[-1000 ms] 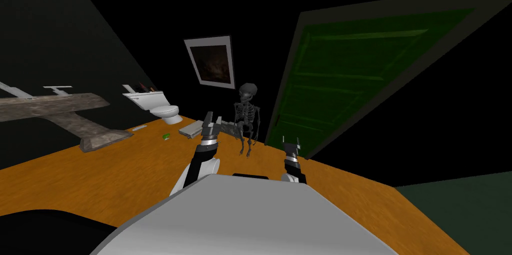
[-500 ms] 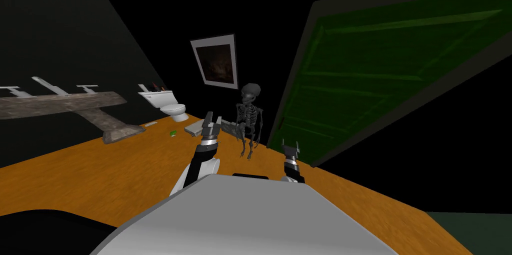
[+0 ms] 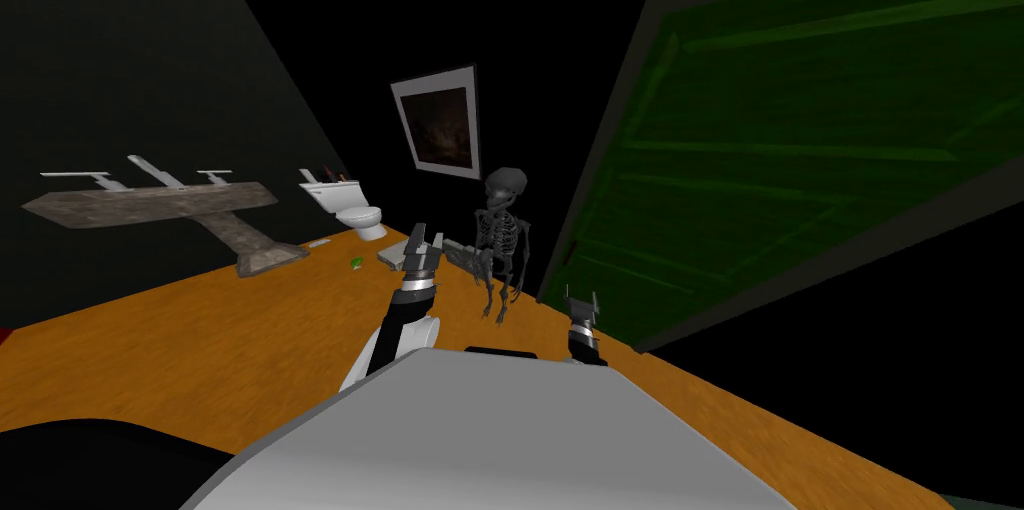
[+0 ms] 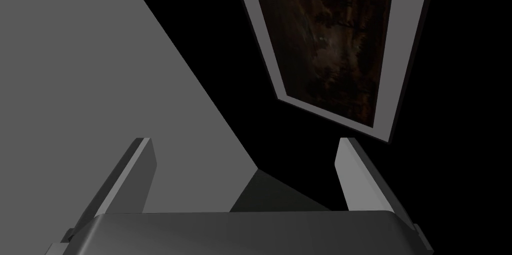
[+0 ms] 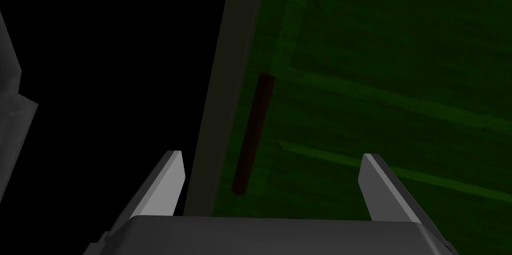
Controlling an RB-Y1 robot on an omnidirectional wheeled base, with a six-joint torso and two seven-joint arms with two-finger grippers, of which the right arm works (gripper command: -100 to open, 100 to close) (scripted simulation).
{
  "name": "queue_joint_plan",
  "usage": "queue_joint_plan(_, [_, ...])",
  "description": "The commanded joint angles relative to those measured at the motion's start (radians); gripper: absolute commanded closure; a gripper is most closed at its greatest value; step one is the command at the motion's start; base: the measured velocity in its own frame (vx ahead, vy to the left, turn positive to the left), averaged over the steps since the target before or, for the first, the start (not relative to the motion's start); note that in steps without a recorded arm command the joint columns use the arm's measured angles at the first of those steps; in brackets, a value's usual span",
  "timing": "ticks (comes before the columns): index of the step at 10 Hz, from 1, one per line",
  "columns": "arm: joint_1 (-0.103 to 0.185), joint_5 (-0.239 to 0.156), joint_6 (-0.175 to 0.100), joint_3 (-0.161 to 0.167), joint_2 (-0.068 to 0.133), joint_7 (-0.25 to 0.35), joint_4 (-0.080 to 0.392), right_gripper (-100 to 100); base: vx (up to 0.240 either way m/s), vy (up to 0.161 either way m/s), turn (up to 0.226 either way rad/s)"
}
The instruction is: Pull the door open
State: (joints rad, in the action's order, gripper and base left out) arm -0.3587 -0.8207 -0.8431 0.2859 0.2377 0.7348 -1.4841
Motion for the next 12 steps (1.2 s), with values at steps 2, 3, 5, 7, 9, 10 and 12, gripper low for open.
queue_joint_plan(2, [0.009, -0.049, -0.03, 0.017, 0.014, 0.05, 0.058, -100, 0.082, -0.031, 0.106])
queue_joint_plan(3, [0.013, -0.066, -0.041, 0.023, 0.018, 0.066, 0.079, -100, 0.102, -0.039, 0.103])
queue_joint_plan(5, [0.02, -0.1, -0.061, 0.035, 0.026, 0.098, 0.12, -100, 0.103, -0.044, 0.101])
queue_joint_plan(7, [0.027, -0.133, -0.08, 0.047, 0.034, 0.13, 0.16, -100, 0.096, -0.038, 0.097])
queue_joint_plan(9, [0.037, -0.176, -0.106, 0.062, 0.044, 0.172, 0.212, -100, 0.125, -0.057, 0.126])
queue_joint_plan(10, [0.043, -0.203, -0.123, 0.072, 0.051, 0.198, 0.246, -100, 0.148, -0.066, 0.161])
queue_joint_plan(12, [0.05, -0.237, -0.143, 0.084, 0.059, 0.231, 0.287, -100, 0.126, -0.055, 0.105])
